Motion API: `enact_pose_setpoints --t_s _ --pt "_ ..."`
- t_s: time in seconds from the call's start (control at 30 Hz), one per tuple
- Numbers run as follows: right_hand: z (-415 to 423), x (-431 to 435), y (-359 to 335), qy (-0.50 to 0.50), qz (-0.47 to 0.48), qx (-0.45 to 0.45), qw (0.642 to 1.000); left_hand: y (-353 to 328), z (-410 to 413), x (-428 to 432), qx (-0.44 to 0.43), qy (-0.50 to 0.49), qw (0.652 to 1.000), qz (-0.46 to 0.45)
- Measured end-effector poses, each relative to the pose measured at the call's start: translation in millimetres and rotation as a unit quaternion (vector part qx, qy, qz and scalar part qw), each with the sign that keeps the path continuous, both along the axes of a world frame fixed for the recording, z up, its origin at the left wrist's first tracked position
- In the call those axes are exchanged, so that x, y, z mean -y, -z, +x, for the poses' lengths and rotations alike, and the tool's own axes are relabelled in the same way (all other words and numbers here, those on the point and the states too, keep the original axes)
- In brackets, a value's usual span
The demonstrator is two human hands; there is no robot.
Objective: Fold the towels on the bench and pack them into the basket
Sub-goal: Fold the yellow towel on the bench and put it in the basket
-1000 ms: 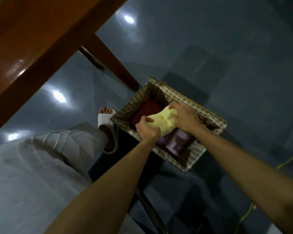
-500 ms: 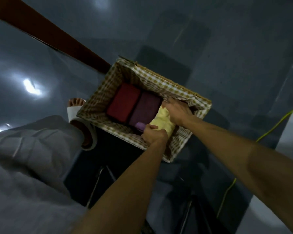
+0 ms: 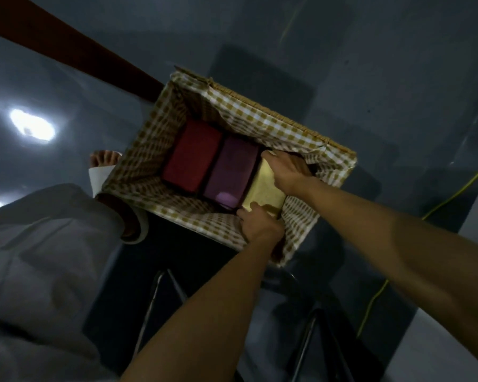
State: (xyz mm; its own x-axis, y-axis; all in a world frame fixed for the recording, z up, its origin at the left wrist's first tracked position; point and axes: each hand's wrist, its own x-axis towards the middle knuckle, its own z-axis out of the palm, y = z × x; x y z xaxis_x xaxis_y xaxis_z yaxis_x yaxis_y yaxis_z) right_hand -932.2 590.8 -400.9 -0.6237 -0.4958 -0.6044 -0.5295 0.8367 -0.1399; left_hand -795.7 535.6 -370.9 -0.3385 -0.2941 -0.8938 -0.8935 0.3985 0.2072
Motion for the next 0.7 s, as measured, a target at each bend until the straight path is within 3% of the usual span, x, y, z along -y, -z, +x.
enact_pose_setpoints --t_s 0.07,0.13,0.2,0.27,0.33,0.47,0.6,0.7 --pt "10 0 1 -0.014 -0.025 -0.096 0.995 -2 0 -4 -0.074 0.168 0.978 -0.101" --pt "19 3 2 -0.005 -0.021 -0.133 0.991 4 -1 -6 -0.153 0.323 0.928 -0.105" --pt "19 4 8 0.038 -0.051 -0.099 0.993 16 0 -2 -0.134 0.426 0.894 -0.048" --pt "10 2 13 0.101 -0.040 0.031 0.994 30 4 7 -0.062 0.482 0.874 -0.007" --pt "2 -1 21 0.132 -0.021 0.127 0.983 39 7 17 -0.009 0.492 0.870 0.016" --pt "1 -4 30 0.163 -0.040 0.168 0.971 41 1 25 0.013 0.471 0.881 0.052" --pt "1 -5 23 0.216 -0.063 0.191 0.956 30 1 23 -0.007 0.405 0.911 0.075" --pt "7 -5 10 0.225 -0.056 0.190 0.954 9 -4 29 -0.075 0.349 0.932 0.067"
